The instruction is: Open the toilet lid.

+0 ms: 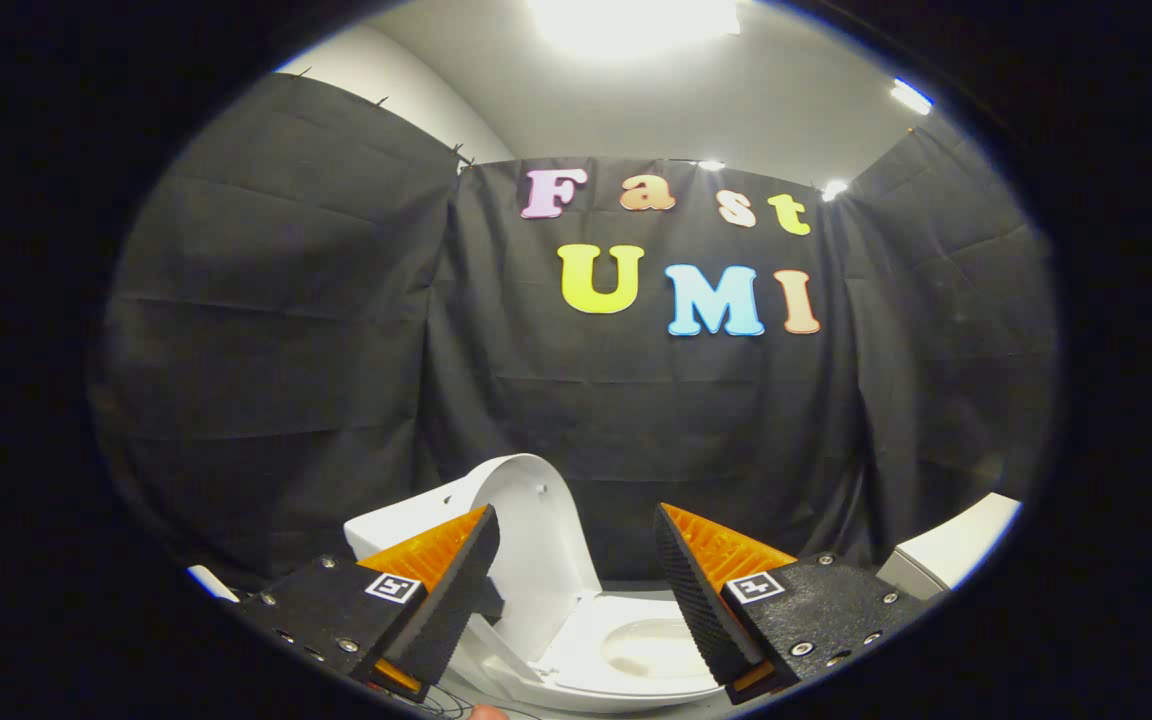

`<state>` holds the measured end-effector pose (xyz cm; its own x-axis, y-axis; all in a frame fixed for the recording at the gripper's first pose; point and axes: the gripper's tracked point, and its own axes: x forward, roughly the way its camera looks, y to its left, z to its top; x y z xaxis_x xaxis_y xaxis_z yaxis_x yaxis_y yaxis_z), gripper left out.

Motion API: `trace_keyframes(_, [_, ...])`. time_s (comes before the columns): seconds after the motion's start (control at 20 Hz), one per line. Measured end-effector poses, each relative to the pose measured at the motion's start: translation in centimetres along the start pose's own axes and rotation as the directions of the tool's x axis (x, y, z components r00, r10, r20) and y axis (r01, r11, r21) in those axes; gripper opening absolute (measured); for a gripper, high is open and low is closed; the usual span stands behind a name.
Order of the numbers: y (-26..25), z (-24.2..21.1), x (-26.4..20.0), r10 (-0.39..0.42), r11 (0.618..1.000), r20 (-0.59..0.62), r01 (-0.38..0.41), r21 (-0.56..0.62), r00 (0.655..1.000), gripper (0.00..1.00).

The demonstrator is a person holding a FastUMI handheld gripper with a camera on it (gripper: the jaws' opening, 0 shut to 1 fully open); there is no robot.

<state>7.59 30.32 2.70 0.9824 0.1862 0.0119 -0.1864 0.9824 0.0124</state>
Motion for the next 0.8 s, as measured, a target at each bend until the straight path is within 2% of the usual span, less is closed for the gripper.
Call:
trace_keyframes(0.2, [-5.6,0.1,0.5,-0.065,0.998,-0.003,0.065,0.001,0.998,0.95])
trace_keyframes(0.45, [-10.3,-0.4,1.2,-0.112,0.994,-0.026,0.111,-0.021,0.993,0.95])
trace_keyframes(0.8, [-12.9,0.7,1.7,-0.118,0.992,-0.007,0.118,-0.044,0.993,0.95])
